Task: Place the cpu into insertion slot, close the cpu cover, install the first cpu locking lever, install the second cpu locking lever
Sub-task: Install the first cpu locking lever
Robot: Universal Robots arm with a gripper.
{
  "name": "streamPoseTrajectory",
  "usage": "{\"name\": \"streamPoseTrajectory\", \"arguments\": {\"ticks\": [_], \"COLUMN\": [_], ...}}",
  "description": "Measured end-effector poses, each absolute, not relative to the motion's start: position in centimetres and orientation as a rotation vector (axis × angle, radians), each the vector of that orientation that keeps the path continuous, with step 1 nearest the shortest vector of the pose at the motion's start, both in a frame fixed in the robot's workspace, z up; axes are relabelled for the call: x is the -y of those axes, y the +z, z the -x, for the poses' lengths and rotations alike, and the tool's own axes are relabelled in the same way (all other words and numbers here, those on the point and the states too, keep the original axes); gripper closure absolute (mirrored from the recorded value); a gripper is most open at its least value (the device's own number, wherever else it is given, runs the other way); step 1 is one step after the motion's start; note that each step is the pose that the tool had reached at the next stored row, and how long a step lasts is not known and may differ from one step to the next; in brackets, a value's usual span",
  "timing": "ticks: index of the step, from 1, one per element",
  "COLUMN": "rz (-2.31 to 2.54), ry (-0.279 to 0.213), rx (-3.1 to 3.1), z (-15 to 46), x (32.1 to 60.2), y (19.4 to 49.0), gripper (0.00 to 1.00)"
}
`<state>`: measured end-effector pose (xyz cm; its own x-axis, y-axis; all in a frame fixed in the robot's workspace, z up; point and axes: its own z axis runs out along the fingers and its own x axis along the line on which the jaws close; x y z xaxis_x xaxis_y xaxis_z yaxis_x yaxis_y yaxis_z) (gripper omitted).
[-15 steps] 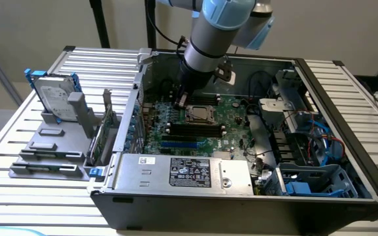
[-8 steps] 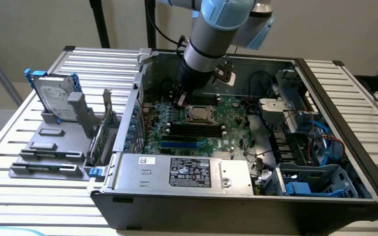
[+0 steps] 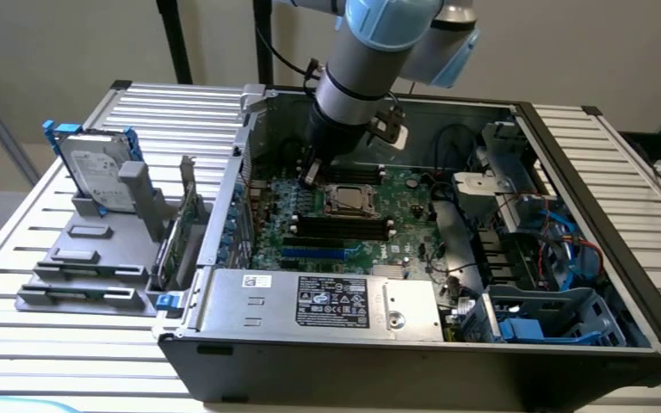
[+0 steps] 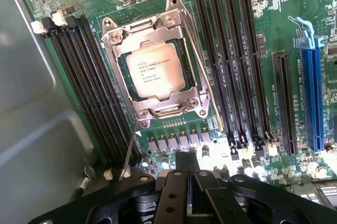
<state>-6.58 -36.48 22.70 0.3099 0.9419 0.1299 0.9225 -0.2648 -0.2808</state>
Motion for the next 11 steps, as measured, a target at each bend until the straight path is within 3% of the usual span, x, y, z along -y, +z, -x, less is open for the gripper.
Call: {"name": "streamPoseTrajectory", "arguments": {"ticks": [11], "rz": [2.283], "ry": [0.055], "rx": [1.629], "z": [7.62], "x": [36.66], "y": [23.49], "gripper": [0.89]}}
